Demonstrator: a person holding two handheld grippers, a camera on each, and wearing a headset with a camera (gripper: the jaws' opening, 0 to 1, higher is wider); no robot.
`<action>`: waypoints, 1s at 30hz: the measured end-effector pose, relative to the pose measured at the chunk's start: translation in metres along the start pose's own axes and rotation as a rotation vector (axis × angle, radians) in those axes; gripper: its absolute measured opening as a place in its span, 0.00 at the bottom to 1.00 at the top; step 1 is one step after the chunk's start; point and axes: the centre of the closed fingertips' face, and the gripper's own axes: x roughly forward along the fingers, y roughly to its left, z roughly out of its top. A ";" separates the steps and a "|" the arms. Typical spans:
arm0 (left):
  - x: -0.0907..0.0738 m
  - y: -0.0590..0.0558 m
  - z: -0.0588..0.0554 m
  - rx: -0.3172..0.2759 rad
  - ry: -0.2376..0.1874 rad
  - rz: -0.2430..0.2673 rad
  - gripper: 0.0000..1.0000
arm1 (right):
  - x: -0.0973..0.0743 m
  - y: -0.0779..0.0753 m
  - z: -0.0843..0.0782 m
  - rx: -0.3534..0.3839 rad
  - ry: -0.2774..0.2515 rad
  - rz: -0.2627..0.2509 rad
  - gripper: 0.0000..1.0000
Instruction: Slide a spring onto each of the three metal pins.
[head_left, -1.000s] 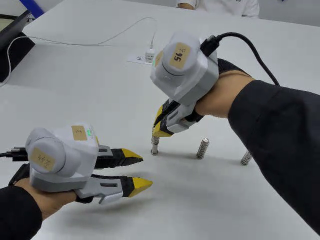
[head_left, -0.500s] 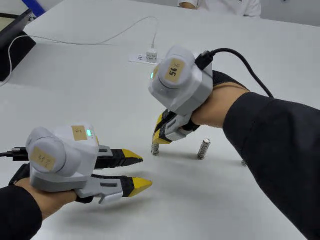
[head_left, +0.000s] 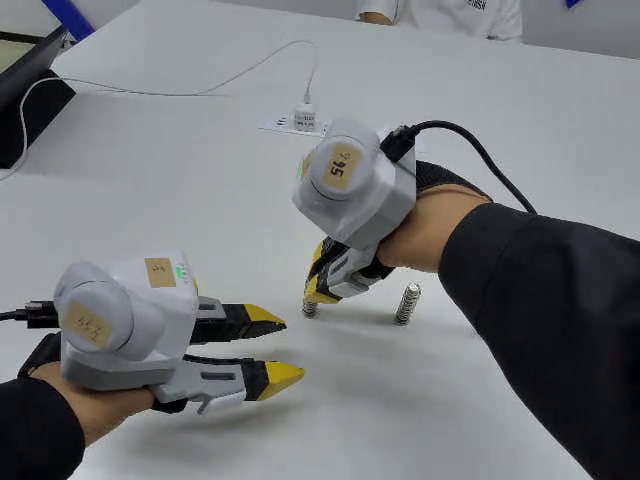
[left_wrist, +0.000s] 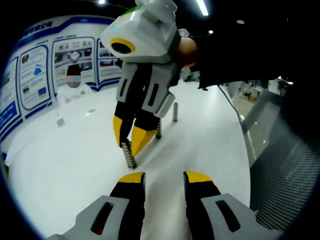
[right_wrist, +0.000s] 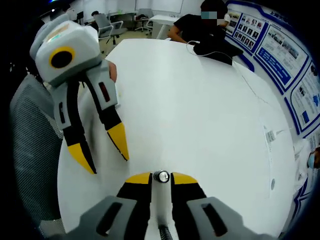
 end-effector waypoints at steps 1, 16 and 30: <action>0.000 0.000 0.000 0.000 0.001 0.000 0.31 | 0.000 0.000 -0.001 0.005 -0.003 0.002 0.16; -0.001 0.000 0.003 0.002 -0.001 0.005 0.33 | -0.041 -0.011 -0.005 0.094 -0.111 -0.048 0.21; -0.002 0.003 0.005 0.003 -0.002 0.013 0.34 | -0.080 -0.011 -0.032 0.162 -0.197 -0.136 0.24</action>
